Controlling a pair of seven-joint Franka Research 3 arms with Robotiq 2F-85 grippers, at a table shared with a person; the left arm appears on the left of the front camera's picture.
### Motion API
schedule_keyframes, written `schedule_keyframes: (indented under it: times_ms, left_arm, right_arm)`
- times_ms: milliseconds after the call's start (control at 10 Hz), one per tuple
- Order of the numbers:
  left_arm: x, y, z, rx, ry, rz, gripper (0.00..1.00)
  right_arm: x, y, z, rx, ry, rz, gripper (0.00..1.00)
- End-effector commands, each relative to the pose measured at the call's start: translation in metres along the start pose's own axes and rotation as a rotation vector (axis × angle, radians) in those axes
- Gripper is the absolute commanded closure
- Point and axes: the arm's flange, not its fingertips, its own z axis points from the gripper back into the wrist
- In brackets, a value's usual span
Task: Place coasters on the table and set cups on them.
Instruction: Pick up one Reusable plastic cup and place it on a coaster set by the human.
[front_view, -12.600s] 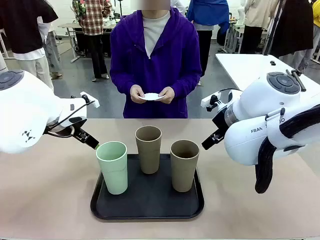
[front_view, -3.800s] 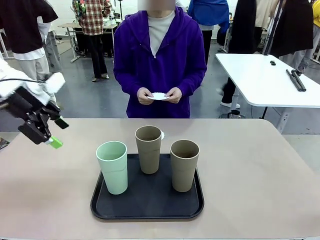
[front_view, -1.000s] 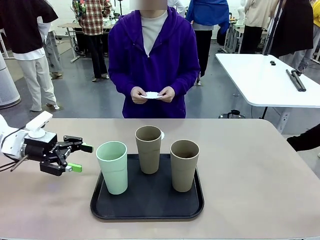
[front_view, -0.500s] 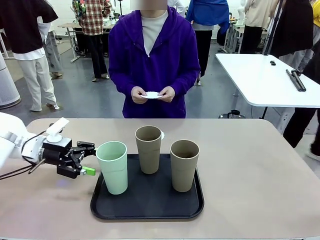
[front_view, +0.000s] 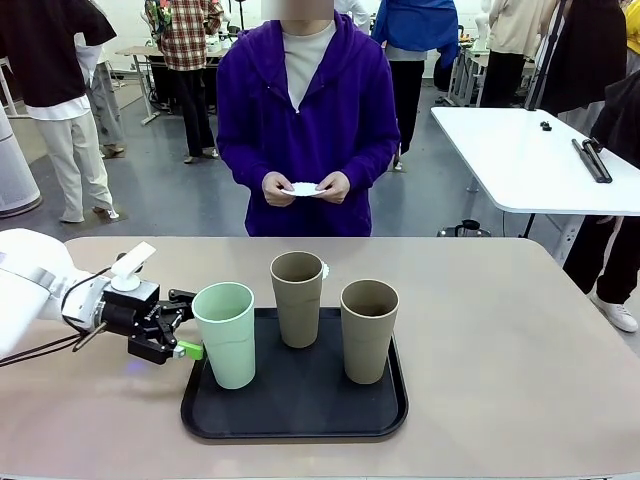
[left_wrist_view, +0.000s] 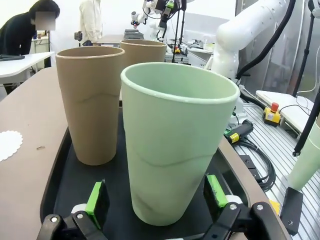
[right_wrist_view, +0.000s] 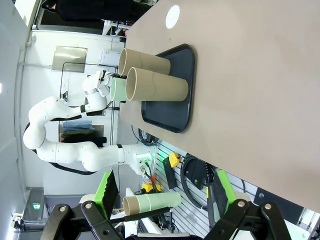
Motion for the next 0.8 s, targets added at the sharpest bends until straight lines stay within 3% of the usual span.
schedule_keyframes:
  times_ms: [0, 700]
  left_arm:
    - [-0.002, 0.002, -0.009, 0.006, -0.006, -0.003, 0.0]
    - [-0.018, 0.002, -0.035, -0.042, 0.007, 0.016, 0.0]
  right_arm:
    - [0.001, 0.0, 0.0, 0.012, -0.002, 0.002, 0.0]
    - [0.001, 0.0, 0.0, 0.012, -0.002, 0.002, 0.0]
